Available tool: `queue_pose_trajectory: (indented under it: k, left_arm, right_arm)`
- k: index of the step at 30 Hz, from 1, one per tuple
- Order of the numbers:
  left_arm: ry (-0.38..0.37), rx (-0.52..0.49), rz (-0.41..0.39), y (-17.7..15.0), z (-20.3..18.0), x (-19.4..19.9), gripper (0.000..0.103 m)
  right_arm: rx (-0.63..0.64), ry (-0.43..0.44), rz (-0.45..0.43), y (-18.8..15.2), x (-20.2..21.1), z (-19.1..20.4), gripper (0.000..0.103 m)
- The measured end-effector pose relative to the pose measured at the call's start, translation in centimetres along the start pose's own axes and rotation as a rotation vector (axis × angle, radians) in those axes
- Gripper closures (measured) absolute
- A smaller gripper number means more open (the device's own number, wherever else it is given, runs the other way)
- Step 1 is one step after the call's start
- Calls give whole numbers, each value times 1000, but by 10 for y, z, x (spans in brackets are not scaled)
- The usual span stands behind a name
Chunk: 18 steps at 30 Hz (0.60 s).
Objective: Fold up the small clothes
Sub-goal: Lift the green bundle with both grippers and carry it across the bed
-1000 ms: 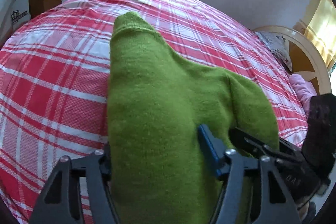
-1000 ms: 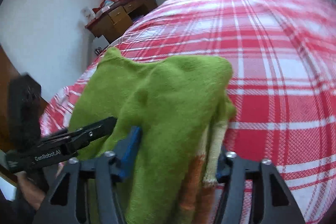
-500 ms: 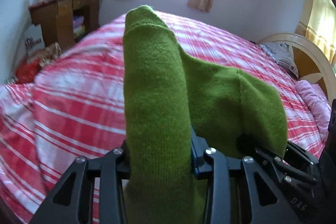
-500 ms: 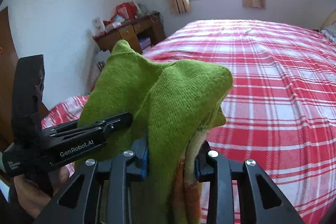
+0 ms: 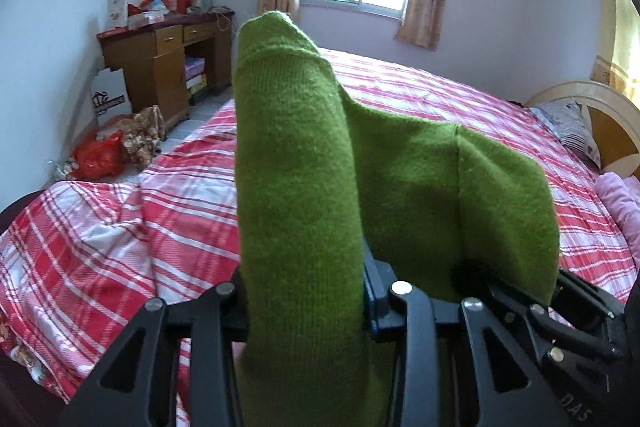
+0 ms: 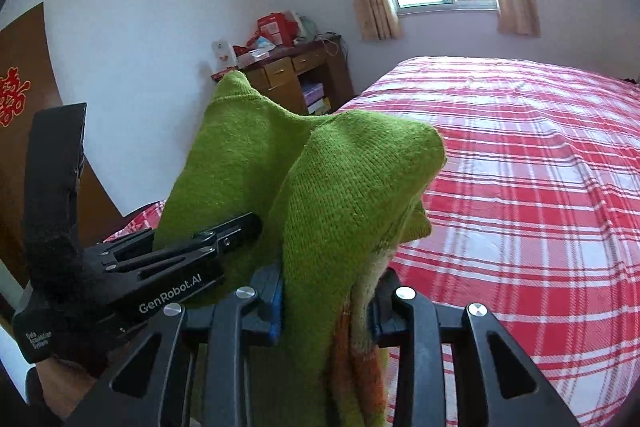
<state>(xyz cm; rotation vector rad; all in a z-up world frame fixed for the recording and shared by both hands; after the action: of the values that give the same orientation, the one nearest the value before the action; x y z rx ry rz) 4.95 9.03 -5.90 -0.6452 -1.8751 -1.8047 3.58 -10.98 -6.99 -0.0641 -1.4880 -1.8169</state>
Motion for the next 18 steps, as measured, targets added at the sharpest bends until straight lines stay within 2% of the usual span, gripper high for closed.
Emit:
queue_pose_trajectory:
  k: [18]
  left_arm:
    - [65,77,-22,17,56,-17,64]
  right_arm:
    - [82,65,21,25,-50,44,71]
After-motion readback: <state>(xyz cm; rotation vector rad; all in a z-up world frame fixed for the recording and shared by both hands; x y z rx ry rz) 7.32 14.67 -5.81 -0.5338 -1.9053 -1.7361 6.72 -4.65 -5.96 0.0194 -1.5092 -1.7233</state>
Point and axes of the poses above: each gripper's, at about its wrist camera, not at the fingertips, and x roughly against the way its jaws point, z to its left, y to its top, the point moved 1 cm from there along -x, roughly the way its jaws point, and after that the axes turned 9 degrees about y, right-handed, at the moved point
